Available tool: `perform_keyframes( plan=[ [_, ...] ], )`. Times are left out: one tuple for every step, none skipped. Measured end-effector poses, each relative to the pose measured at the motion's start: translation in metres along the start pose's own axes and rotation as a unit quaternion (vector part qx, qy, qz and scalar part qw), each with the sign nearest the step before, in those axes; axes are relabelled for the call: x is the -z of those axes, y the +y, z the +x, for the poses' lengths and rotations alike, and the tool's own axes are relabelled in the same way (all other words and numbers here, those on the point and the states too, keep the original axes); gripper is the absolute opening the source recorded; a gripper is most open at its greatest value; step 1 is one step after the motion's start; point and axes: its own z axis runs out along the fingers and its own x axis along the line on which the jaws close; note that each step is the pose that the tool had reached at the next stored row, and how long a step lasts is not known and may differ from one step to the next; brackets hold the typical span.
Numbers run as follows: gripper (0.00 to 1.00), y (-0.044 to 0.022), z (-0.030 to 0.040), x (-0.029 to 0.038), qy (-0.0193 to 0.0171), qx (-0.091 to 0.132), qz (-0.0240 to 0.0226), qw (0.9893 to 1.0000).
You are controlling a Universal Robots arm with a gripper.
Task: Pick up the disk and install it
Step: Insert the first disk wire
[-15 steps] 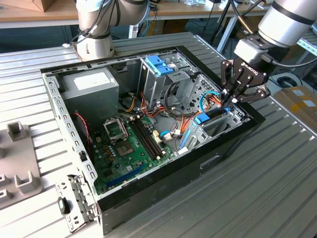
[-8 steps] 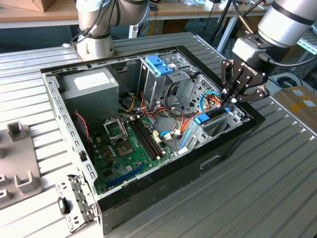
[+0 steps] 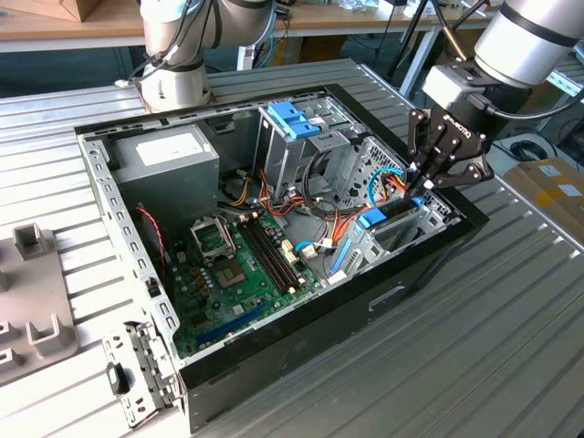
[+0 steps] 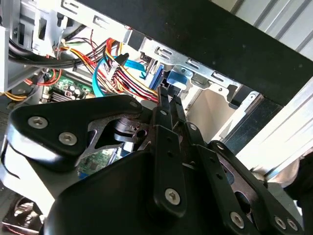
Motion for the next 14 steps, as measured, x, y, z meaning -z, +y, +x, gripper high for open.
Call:
perform_keyframes(
  plan=[
    [0.17, 0.0001, 0.0000, 0.0000, -0.0003, -0.004, 0.0001, 1.0000],
    [0.17, 0.0003, 0.0000, 0.0000, -0.0008, -0.011, 0.0003, 0.9999],
    [0.17, 0.0005, 0.0000, -0.0001, -0.0011, -0.016, 0.0004, 0.9999],
    [0.17, 0.0006, 0.0000, 0.0000, -0.0014, -0.020, 0.0005, 0.9998],
    [0.17, 0.0009, 0.0000, -0.0001, -0.0019, -0.028, 0.0006, 0.9996],
    [0.17, 0.0011, 0.0001, -0.0001, -0.0024, -0.036, 0.0008, 0.9993],
    [0.17, 0.0014, 0.0001, -0.0001, -0.0028, -0.042, 0.0010, 0.9991],
    [0.17, 0.0019, 0.0002, 0.0000, -0.0029, -0.045, 0.0010, 0.9990],
    [0.17, 0.0027, 0.0002, -0.0001, -0.0030, -0.045, 0.0010, 0.9990],
    [0.17, 0.0031, 0.0004, -0.0002, -0.0031, -0.045, 0.0010, 0.9990],
    [0.17, 0.0036, 0.0004, -0.0004, -0.0033, -0.045, 0.0010, 0.9990],
    [0.17, 0.0039, 0.0005, -0.0006, -0.0033, -0.045, 0.0010, 0.9990],
    [0.17, 0.0043, 0.0005, -0.0010, -0.0033, -0.045, 0.0010, 0.9990],
    [0.17, 0.0045, 0.0006, -0.0015, -0.0031, -0.045, 0.0010, 0.9990]
  ],
)
